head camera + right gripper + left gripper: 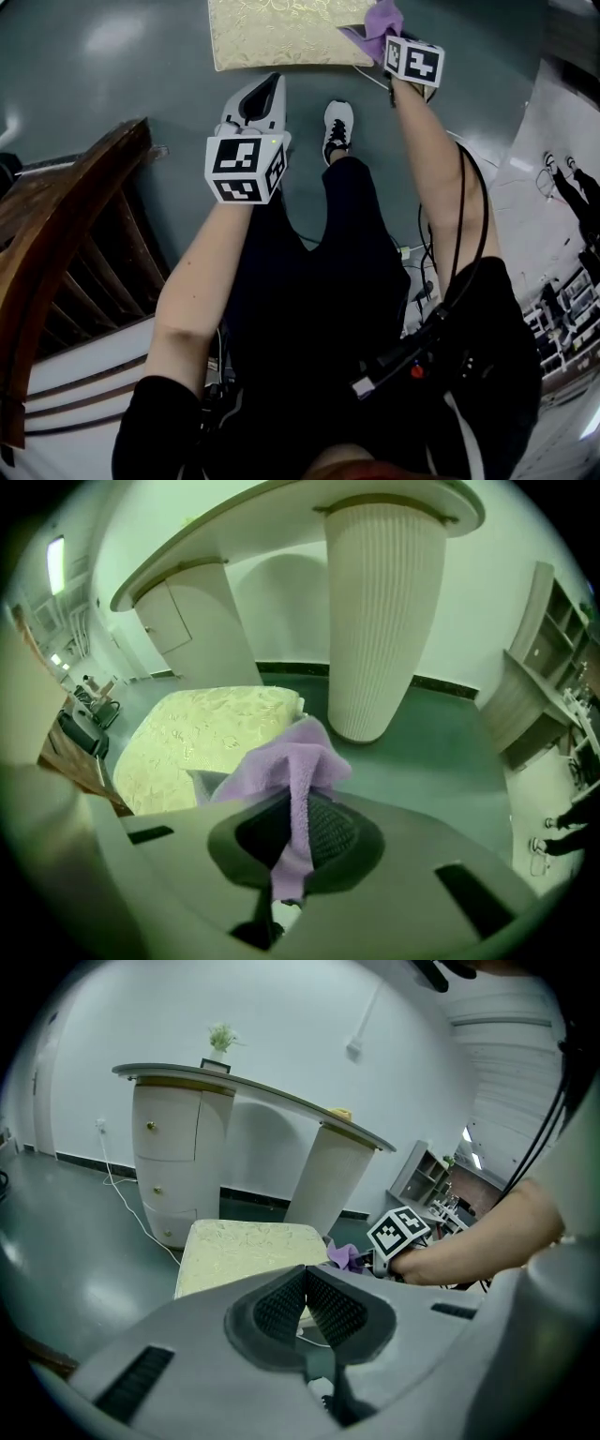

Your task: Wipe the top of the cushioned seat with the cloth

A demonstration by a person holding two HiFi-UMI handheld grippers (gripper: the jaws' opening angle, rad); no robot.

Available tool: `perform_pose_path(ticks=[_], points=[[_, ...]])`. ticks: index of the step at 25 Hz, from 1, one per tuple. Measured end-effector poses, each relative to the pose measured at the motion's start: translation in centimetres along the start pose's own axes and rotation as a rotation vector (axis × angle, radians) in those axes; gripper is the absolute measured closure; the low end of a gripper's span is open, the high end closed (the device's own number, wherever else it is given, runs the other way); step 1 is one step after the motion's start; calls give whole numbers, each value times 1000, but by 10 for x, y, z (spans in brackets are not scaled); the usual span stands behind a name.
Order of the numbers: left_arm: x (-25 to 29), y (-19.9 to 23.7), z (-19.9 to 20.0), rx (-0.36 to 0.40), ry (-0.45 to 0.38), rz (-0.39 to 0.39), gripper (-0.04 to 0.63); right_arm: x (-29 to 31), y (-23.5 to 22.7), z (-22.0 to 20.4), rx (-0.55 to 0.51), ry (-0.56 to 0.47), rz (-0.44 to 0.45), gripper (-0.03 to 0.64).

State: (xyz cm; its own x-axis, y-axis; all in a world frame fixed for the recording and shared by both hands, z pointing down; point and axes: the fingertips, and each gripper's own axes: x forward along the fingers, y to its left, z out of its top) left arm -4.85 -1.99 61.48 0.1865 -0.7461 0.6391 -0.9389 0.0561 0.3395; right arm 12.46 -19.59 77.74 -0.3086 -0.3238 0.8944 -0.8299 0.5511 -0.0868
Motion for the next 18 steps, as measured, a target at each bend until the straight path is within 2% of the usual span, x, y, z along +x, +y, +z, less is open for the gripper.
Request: perform_pose_path(ticks=[2, 5, 12, 18], points=[[-3, 5, 0, -1, -6, 1, 591, -12, -7, 2, -1, -35, -13, 594], [-13, 24, -6, -10, -4, 17, 591, -34, 24, 15, -45, -119, 45, 594], [-53, 70, -8, -14, -18, 59, 591, -65, 161, 35, -182, -212, 307, 594], [-98, 124, -10, -52, -36, 132, 591, -66, 288, 38, -290, -207, 444, 594]])
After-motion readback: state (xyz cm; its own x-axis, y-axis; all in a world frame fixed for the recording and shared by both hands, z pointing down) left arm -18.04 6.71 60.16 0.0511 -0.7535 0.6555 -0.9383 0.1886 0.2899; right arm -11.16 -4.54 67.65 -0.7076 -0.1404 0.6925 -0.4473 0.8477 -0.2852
